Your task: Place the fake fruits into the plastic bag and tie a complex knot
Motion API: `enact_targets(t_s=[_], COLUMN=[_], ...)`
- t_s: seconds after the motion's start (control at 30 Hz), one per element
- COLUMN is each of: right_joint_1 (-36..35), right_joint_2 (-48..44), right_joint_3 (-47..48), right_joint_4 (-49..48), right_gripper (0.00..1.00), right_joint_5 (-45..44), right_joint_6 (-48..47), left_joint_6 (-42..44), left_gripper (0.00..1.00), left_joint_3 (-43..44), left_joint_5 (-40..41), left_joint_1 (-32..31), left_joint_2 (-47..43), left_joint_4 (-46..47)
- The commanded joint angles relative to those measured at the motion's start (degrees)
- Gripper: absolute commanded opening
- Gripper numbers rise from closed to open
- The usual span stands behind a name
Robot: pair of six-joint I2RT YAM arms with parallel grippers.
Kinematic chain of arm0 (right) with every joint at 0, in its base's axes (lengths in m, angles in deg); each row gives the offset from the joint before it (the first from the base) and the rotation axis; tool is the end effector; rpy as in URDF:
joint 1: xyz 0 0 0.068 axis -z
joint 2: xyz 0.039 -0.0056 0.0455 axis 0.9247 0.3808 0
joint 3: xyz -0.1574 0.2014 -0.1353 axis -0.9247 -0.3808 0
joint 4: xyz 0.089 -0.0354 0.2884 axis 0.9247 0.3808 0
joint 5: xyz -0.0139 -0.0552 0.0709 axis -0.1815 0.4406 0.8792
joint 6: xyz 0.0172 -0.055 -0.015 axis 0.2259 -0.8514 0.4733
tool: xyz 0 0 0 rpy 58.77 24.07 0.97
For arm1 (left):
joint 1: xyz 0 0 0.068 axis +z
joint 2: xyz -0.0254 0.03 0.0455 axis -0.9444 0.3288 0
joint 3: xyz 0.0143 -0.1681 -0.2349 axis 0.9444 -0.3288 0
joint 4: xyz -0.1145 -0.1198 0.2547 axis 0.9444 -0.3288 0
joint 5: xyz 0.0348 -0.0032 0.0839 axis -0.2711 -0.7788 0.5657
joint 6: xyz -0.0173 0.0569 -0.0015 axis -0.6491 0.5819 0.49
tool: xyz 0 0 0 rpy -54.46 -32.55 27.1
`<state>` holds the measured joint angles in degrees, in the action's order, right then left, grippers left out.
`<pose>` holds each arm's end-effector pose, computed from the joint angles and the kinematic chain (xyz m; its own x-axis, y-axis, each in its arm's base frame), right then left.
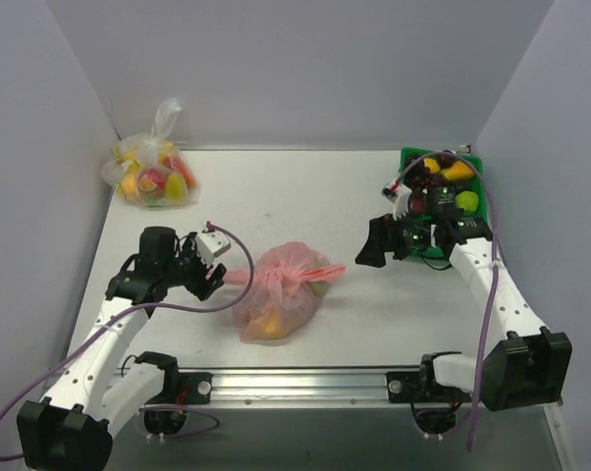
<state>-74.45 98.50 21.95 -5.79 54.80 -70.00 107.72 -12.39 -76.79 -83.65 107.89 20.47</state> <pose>0.2889 0.0674 0.3098 -0.5343 -0.1940 -0.8227 -0.7441 0.5697 0.3490 0.2120 -0.0661 0.2545 -0.3606 0.5413 -0.7596 0.7505 0.6519 0.1083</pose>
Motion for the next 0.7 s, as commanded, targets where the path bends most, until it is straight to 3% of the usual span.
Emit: enact_targets(t_s=[0.0, 0.1, 0.17, 0.27, 0.43, 0.67], right_joint_1=[-2.30, -6.34, -8.28, -10.30, -13.12, -13.82], right_joint_2=[1.92, 2.71, 4.02, 6.31, 9.65, 11.06], right_joint_3=[0.08, -0.01, 0.43, 1.48, 0.70, -1.06], right_joint_4=[-4.86, -5.12, -5.30, -5.21, -5.21, -13.63], right_gripper=[0.94, 0.94, 0.94, 0.94, 0.91, 0.77], right_joint_5=[-1.68, -3.79, -3.19, -1.78, -1.16, -2.30], right_joint_6=[4.67, -0.17, -1.58, -1.41, -2.55, 2.80], left_joint_6=[-5.50, -9.36, -11.64, -16.12, -13.51, -9.81], left_gripper=[0.79, 0.97, 0.97, 0.97, 0.97, 0.97], left_joint_3=[4.65, 6.41, 7.12, 9.04, 14.06, 15.47], left_joint_5=[-6.90, -9.88, -10.15, -4.20, -6.18, -7.09], left_joint_1=[-0.08, 0.18, 0.27, 0.45, 3.96, 7.04], left_joint_2=[-1.32, -2.37, -3.16, -2.21, 3.06, 5.53], left_joint_4=[-3.04, -3.57, -3.57, -4.44, -12.33, -15.08])
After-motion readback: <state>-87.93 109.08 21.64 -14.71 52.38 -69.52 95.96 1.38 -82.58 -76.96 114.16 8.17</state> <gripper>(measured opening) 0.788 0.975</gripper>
